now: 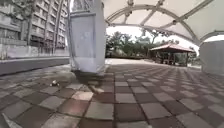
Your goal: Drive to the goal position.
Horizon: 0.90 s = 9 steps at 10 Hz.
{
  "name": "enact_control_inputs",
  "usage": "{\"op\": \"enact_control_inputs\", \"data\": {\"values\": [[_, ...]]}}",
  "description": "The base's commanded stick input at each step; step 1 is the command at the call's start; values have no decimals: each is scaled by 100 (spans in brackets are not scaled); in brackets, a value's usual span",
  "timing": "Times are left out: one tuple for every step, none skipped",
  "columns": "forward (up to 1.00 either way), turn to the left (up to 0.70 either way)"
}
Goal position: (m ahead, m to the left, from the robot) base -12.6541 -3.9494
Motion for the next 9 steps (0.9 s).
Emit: {"op": "enact_control_inputs", "data": {"values": [[0,0],[0,0],[0,0],[0,0],[0,-24],[0,-63],[0,-70],[0,-70],[0,-70]]}}
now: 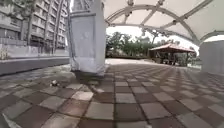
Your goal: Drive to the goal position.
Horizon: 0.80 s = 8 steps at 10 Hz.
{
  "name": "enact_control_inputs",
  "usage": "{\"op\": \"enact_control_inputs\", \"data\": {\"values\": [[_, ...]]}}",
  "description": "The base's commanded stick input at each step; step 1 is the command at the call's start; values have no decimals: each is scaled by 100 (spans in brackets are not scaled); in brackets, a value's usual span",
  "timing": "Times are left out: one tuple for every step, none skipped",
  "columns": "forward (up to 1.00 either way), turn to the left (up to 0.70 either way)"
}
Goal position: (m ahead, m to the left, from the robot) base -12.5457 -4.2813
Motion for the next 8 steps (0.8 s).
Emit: {"op": "enact_control_inputs", "data": {"values": [[0,-70],[0,-70],[0,-70],[0,-70],[0,-70],[0,-70],[0,-70],[0,-70]]}}
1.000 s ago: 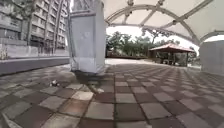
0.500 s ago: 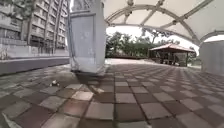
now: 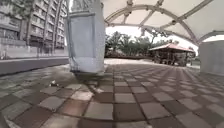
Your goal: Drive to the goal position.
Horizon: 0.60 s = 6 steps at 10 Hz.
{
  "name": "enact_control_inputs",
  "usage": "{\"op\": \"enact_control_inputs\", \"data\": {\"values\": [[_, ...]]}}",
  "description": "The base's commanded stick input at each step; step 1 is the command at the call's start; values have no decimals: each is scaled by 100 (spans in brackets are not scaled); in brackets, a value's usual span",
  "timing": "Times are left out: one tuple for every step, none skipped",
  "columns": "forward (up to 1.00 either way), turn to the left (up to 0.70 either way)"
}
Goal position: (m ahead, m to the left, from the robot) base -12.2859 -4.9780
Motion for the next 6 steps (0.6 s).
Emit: {"op": "enact_control_inputs", "data": {"values": [[0,-70],[0,-70],[0,-70],[0,-70],[0,-70],[0,-70]]}}
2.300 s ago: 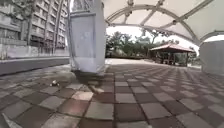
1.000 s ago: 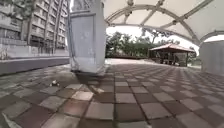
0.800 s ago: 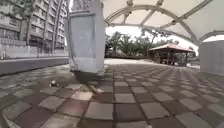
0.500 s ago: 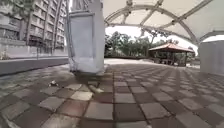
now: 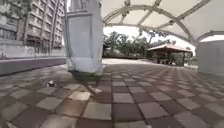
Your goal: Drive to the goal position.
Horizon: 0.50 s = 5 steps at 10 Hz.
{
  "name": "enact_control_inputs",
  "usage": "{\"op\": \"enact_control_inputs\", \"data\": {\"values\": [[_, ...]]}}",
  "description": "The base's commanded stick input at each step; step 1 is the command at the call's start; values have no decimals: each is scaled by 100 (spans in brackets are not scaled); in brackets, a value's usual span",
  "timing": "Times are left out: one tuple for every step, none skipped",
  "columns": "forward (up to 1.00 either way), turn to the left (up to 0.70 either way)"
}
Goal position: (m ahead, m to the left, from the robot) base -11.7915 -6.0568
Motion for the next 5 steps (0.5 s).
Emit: {"op": "enact_control_inputs", "data": {"values": [[0,-70],[0,-70],[0,-70],[0,-70],[0,-70]]}}
